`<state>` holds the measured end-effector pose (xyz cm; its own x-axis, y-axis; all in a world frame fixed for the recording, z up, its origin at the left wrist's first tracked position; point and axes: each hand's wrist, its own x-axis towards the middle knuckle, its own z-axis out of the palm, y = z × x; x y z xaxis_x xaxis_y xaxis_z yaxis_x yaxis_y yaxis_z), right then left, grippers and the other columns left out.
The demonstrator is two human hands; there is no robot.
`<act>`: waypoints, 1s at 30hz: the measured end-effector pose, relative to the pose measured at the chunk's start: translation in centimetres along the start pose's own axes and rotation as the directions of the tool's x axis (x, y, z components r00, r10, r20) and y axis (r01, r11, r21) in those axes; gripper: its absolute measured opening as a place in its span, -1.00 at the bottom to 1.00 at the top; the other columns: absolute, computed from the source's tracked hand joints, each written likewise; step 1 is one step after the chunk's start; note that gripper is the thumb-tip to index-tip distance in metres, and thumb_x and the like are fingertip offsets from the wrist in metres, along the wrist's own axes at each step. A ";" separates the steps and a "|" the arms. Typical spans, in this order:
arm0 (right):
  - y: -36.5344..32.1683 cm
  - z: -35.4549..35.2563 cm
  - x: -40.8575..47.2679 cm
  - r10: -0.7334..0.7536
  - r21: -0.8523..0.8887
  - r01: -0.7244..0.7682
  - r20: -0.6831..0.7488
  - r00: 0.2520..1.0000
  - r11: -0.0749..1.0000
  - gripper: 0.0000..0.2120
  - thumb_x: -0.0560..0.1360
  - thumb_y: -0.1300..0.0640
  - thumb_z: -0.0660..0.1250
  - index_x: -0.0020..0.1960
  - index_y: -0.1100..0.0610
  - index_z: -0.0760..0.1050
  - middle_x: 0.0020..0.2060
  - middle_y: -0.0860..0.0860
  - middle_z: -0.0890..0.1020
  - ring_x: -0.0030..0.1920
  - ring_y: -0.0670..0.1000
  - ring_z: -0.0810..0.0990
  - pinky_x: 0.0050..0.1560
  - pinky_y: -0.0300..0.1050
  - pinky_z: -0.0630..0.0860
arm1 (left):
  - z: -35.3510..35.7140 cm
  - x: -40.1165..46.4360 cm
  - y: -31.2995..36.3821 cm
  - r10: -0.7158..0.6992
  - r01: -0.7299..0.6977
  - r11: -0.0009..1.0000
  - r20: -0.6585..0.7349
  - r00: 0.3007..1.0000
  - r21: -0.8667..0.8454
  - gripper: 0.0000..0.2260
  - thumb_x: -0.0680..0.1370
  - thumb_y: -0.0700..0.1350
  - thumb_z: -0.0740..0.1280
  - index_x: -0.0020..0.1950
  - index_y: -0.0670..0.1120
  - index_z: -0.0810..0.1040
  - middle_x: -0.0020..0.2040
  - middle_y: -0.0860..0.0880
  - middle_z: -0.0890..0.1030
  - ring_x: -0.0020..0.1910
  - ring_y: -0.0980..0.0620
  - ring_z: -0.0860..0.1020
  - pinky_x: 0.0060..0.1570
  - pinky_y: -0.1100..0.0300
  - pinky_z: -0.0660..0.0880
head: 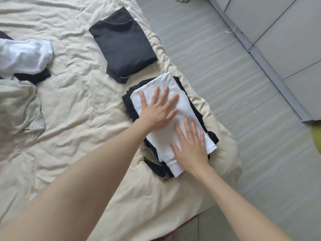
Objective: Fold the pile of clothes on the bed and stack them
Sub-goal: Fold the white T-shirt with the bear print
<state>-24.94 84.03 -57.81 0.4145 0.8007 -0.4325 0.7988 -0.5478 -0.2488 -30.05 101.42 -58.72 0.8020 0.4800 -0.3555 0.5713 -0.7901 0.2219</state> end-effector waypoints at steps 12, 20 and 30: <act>-17.8 4.4 -1.7 -0.437 -0.035 0.437 0.016 0.899 0.899 -0.45 0.57 0.07 0.25 0.49 0.18 0.20 0.46 0.20 0.26 0.47 0.19 0.22 0.47 0.19 0.09 | 10.0 -26.0 -15.5 -0.580 0.614 0.753 0.205 0.789 -0.236 -0.38 0.60 0.05 0.17 0.54 0.16 -0.13 0.55 -0.03 -0.28 0.52 -0.11 -0.27 0.38 -0.33 -0.10; -30.3 14.1 3.4 -0.488 -0.216 0.566 0.324 0.810 0.796 -0.37 0.60 -0.04 0.14 0.55 0.00 -0.11 0.55 0.05 -0.08 0.54 0.07 -0.10 0.49 0.10 -0.09 | 15.8 -36.3 -29.3 -0.769 0.830 0.490 0.316 0.556 -0.267 -0.10 0.41 0.30 0.33 0.51 0.23 -0.23 0.53 0.00 -0.35 0.50 -0.11 -0.32 0.32 -0.43 -0.09; -45.8 16.0 14.5 -0.489 -0.213 0.489 0.058 0.870 0.846 -0.38 0.57 0.01 0.22 0.52 0.16 0.06 0.50 0.12 0.17 0.48 0.12 0.14 0.33 0.07 0.28 | 18.2 -35.3 -35.5 -0.752 0.861 0.436 0.419 0.509 -0.263 0.11 0.26 0.38 0.39 0.41 0.28 -0.45 0.46 -0.01 -0.49 0.46 -0.10 -0.42 0.23 -0.52 -0.08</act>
<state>-62.51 116.91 -66.56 -0.0552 0.9506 -0.3054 0.9712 -0.0199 -0.2374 -81.81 105.56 -70.61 -0.0948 0.6787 -0.7282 0.9851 0.1695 0.0298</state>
